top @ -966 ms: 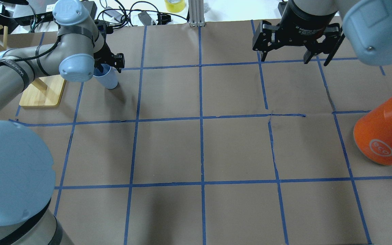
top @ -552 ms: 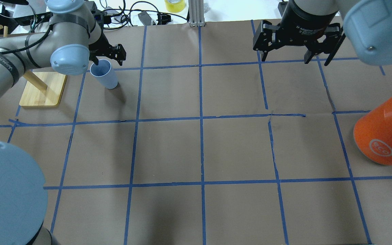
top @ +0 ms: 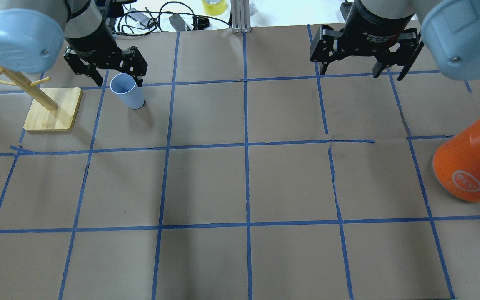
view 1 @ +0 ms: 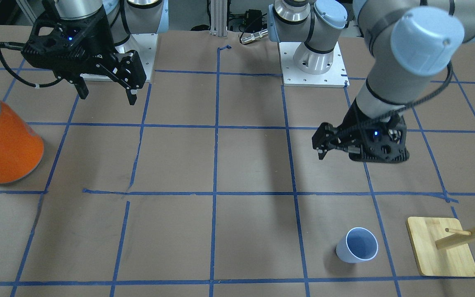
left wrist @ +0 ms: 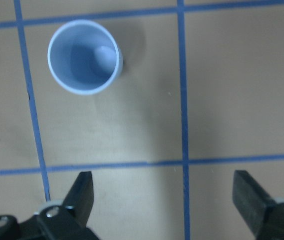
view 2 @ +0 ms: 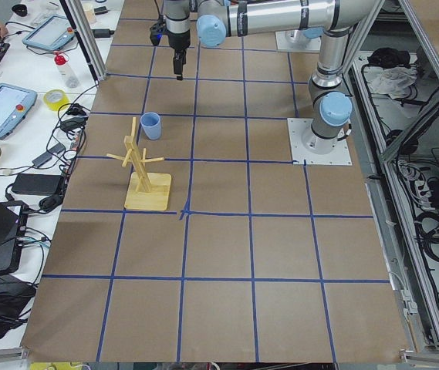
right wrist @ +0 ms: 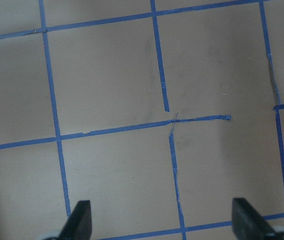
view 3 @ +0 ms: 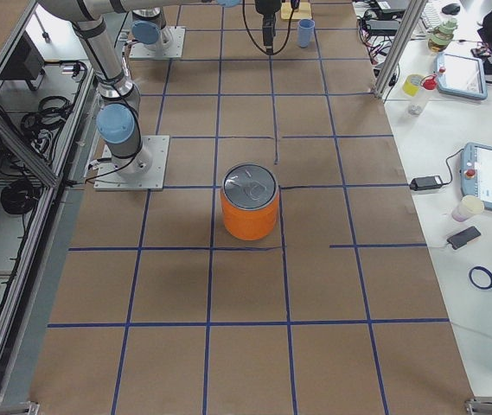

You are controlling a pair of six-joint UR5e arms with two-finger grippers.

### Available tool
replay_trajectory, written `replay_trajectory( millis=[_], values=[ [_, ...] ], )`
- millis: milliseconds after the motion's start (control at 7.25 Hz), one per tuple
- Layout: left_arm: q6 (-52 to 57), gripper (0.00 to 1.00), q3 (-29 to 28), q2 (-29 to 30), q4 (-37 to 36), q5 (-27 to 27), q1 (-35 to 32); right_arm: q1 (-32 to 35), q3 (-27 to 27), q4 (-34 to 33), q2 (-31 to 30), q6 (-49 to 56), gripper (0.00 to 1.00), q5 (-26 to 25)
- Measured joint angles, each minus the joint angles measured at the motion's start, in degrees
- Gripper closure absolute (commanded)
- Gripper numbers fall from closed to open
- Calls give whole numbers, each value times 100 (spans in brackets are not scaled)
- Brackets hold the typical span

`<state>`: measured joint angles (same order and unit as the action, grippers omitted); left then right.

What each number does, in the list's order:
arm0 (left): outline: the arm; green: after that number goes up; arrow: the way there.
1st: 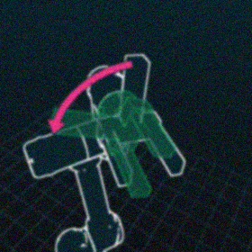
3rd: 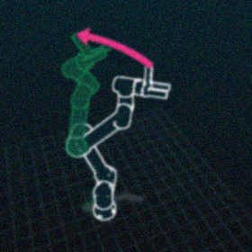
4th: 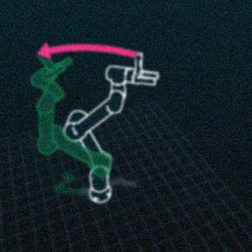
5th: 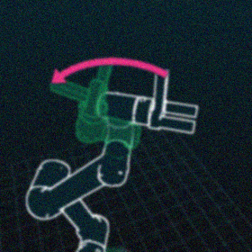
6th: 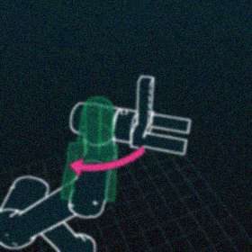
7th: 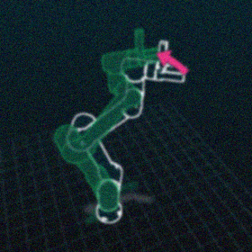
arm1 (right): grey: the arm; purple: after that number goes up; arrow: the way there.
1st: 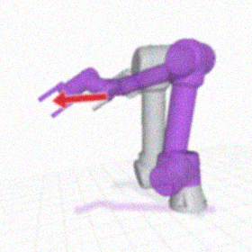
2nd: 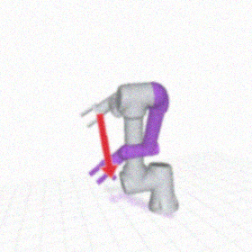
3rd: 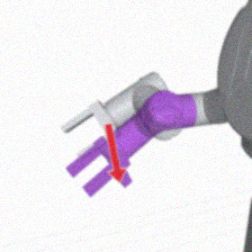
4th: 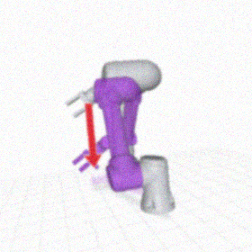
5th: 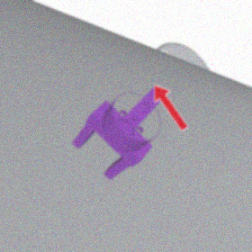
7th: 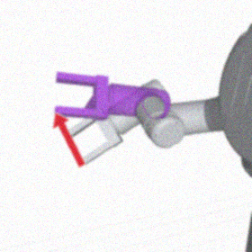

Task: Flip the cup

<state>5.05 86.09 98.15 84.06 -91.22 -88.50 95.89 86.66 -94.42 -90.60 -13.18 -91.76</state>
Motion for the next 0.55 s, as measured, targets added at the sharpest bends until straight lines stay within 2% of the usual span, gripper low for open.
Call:
replay_trajectory(
  millis=[276, 552],
  values=[
    [-248, 0, 55, -663, 449, 4, -242, 1, 0, 2, 6, 0, 0, 0],
    [-393, 0, 143, -950, 313, -1, -303, 7, 0, 2, 7, 8, 0, 0]
  ],
)
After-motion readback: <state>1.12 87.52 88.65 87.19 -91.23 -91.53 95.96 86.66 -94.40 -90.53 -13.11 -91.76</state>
